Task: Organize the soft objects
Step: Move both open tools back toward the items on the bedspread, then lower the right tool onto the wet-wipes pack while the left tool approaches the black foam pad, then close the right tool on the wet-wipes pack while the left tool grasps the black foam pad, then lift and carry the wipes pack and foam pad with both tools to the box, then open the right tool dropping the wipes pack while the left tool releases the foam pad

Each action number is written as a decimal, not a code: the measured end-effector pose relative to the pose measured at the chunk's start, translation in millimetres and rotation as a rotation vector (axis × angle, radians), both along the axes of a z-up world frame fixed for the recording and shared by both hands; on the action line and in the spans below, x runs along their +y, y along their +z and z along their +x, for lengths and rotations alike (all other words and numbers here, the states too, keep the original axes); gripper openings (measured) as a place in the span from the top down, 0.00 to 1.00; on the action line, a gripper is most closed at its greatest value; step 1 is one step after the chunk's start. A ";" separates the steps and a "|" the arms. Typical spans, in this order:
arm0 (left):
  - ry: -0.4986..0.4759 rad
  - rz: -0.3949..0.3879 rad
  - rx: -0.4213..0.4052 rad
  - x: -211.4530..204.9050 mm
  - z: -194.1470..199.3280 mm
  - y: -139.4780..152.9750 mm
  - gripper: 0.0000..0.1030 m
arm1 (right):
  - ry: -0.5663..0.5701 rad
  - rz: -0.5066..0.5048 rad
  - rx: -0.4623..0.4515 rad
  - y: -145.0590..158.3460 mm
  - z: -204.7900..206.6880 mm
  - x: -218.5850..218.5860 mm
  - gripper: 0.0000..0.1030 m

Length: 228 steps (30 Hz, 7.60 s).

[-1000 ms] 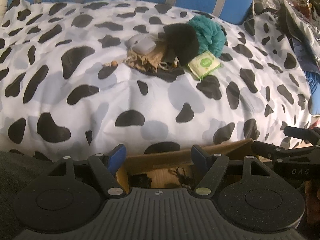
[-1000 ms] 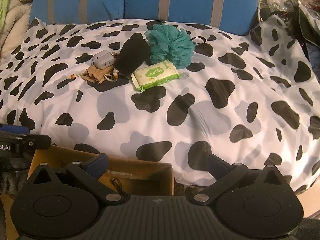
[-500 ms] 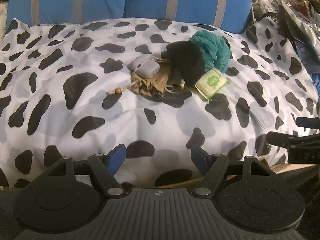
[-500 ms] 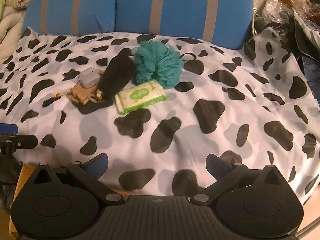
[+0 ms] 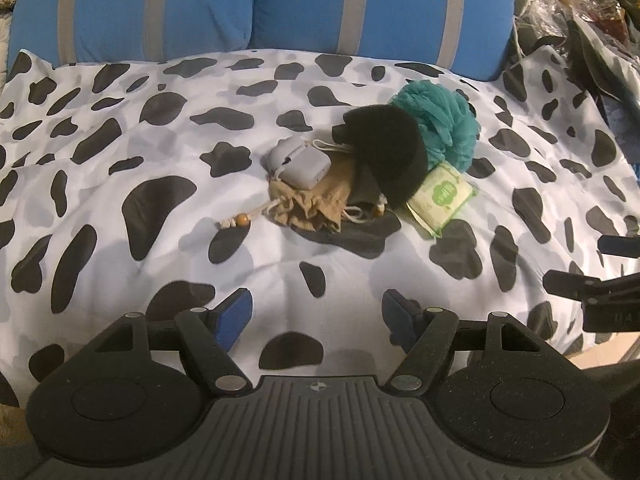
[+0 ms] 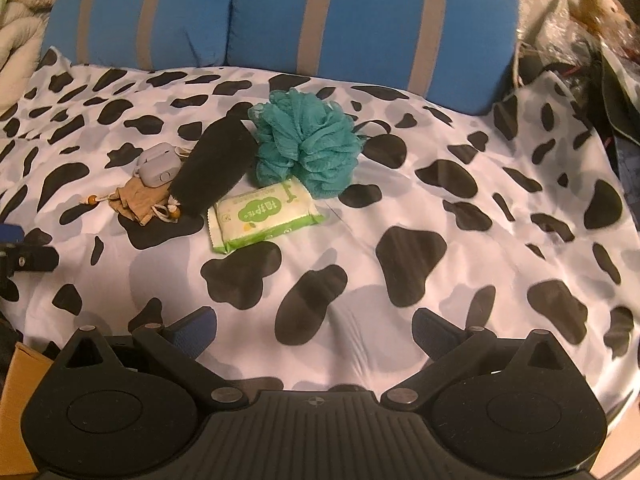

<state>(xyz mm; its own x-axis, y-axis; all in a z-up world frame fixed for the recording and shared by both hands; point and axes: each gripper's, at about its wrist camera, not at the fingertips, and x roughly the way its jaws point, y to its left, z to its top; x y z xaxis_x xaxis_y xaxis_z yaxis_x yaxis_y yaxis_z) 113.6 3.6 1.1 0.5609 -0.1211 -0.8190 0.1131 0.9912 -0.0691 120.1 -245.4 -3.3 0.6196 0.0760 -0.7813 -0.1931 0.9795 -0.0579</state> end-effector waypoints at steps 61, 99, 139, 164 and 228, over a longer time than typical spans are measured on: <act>0.039 -0.046 0.062 8.1 96.8 -12.4 0.31 | 0.302 0.078 0.077 -61.0 136.6 40.6 0.25; -0.043 -0.380 0.028 -9.6 125.6 -16.9 0.18 | 0.512 -0.006 0.111 -69.9 119.3 47.3 0.38; -0.086 -0.304 -0.107 -21.9 127.8 6.3 0.41 | 0.201 0.038 0.008 -13.0 86.2 -0.9 0.51; -0.101 -0.211 -0.125 3.4 22.5 25.6 0.41 | 0.116 0.127 -0.052 15.4 12.0 13.3 0.51; -0.076 -0.038 0.352 -15.4 -72.6 -33.1 0.28 | 0.073 0.100 0.352 -26.1 -85.9 44.1 0.00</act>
